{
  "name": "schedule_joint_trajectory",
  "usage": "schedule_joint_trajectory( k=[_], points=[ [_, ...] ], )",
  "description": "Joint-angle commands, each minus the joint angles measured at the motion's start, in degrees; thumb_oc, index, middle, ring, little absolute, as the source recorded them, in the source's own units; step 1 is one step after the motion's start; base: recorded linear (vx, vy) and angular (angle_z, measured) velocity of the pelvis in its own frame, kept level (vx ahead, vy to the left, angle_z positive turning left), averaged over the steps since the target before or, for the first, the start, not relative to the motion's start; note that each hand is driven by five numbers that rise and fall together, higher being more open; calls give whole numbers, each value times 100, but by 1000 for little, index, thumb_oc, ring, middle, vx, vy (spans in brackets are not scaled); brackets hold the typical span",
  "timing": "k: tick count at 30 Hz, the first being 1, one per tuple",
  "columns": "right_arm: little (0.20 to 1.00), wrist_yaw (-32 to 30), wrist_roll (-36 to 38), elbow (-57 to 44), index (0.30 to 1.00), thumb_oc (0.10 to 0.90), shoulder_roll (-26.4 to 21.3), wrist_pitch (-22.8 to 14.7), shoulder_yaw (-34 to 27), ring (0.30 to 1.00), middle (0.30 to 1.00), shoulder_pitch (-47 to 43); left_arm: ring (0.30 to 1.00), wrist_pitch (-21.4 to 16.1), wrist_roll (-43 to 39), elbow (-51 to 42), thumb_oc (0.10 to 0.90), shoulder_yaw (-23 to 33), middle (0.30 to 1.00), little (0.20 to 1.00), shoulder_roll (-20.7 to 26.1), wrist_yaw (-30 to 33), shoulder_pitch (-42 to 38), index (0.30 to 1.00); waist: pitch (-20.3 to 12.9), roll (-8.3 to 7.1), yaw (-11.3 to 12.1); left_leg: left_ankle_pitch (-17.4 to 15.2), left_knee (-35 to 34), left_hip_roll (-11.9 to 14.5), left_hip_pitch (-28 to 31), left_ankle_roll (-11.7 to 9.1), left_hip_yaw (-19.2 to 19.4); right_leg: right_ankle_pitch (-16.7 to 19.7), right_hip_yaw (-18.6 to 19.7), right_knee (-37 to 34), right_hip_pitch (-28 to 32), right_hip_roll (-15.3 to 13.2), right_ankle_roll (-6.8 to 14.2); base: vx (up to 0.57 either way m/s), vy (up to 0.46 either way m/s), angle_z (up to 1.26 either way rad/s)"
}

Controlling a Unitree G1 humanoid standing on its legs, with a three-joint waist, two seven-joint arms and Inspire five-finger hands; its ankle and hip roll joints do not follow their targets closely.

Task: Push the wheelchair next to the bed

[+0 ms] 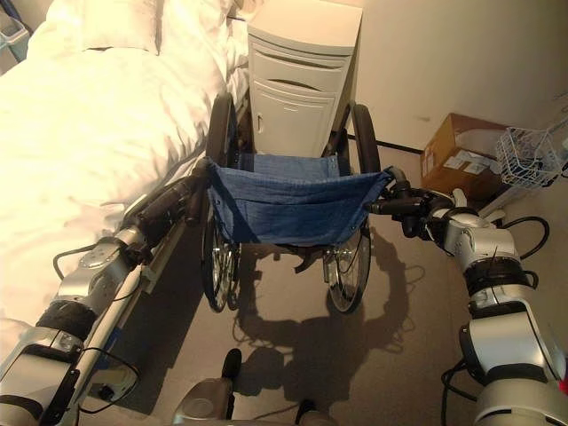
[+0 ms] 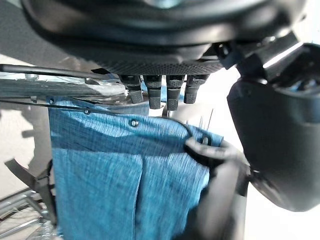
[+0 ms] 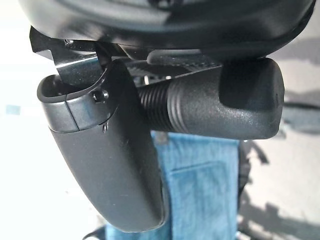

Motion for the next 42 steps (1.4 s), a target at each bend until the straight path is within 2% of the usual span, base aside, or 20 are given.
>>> schedule_joint_trajectory(
  k=[1, 7, 16, 20, 24, 28, 31, 34, 39, 41, 42],
  points=[
    [900, 276, 1207, -652, 900, 800, 306, -524, -466, 900, 900, 16, 900, -357, -407, 126, 800, 383, 900, 900, 441, -78, 53, 900, -426, -14, 216, -753, 286, -58, 111, 146, 266, 206, 110, 756, -471, -347, -22, 0, 0, 0],
    [900, 372, 1750, -780, 900, 800, 61, -673, -663, 900, 900, 328, 900, -315, -1567, 383, 800, 679, 900, 900, 336, -199, 284, 900, -498, -93, 95, -790, 168, -38, 251, 178, 349, 228, 145, 739, -520, -295, -14, 3, -11, 0],
    [900, 554, 1877, -657, 900, 800, -418, -744, -996, 900, 900, 640, 900, -405, -2273, 803, 800, 985, 900, 900, 418, -483, 367, 900, -523, -215, -61, -863, 88, 5, 346, 207, 467, 234, 178, 748, -594, -235, -7, -5, -15, 1],
    [900, 644, 2127, -604, 900, 800, -498, -745, -1264, 900, 900, 915, 900, -440, -2320, 832, 800, 1145, 900, 900, 410, -430, 483, 900, -511, -253, -111, -879, 57, 21, 364, 217, 505, 251, 183, 719, -617, -206, -13, -28, -42, -1],
    [900, 900, 2535, -604, 900, 800, -589, -586, -1593, 900, 900, 1270, 900, -396, -2309, 902, 800, 1256, 900, 900, 367, -498, 693, 900, -518, -282, -159, -889, 20, 32, 382, 226, 535, 250, 198, 706, -645, -179, -12, -15, -15, -1],
    [900, 1125, 3513, -597, 900, 800, -571, -331, -2053, 900, 900, 1618, 900, -401, -2287, 1074, 800, 1386, 900, 900, 286, -653, 938, 900, -522, -321, -215, -925, -21, 51, 412, 240, 594, 254, 197, 689, -674, -154, 3, -32, -28, -2],
    [900, 1372, 4128, -524, 900, 800, -559, 184, -2338, 900, 900, 1746, 900, -383, -2227, 1194, 800, 1509, 900, 900, 141, -786, 1132, 900, -561, -318, -250, -939, -75, 60, 464, 244, 616, 257, 205, 678, -703, -134, 5, -14, 1, -5],
    [900, 1569, 4601, -518, 900, 800, -457, 377, -2472, 900, 900, 1836, 900, -359, -2146, 1261, 800, 1560, 900, 900, 32, -955, 1271, 900, -597, -298, -263, -963, -69, 66, 500, 254, 642, 237, 220, 716, -716, -127, -6, 8, 16, -20],
    [900, 1472, 4612, -653, 900, 800, -235, 390, -2598, 900, 900, 1937, 900, -367, -2003, 1194, 800, 1515, 900, 900, -190, -1099, 1368, 900, -624, -276, -275, -999, -48, 59, 516, 260, 669, 225, 229, 746, -738, -132, 0, 5, 4, -5],
    [900, 1509, 4014, -627, 900, 800, -185, 487, -2661, 900, 900, 2057, 900, -442, -1834, 1153, 800, 1501, 900, 900, -316, -1180, 1467, 900, -608, -267, -282, -1016, -31, 53, 512, 258, 677, 221, 225, 775, -769, -139, 5, 0, 0, 0],
    [900, 1561, 3939, -616, 900, 800, -178, 502, -2669, 900, 900, 2083, 900, -462, -1812, 1142, 800, 1499, 900, 900, -331, -1184, 1485, 900, -606, -267, -281, -1017, -30, 51, 513, 259, 675, 221, 230, 778, -773, -138, 6, -30, -12, 0]
  ],
)
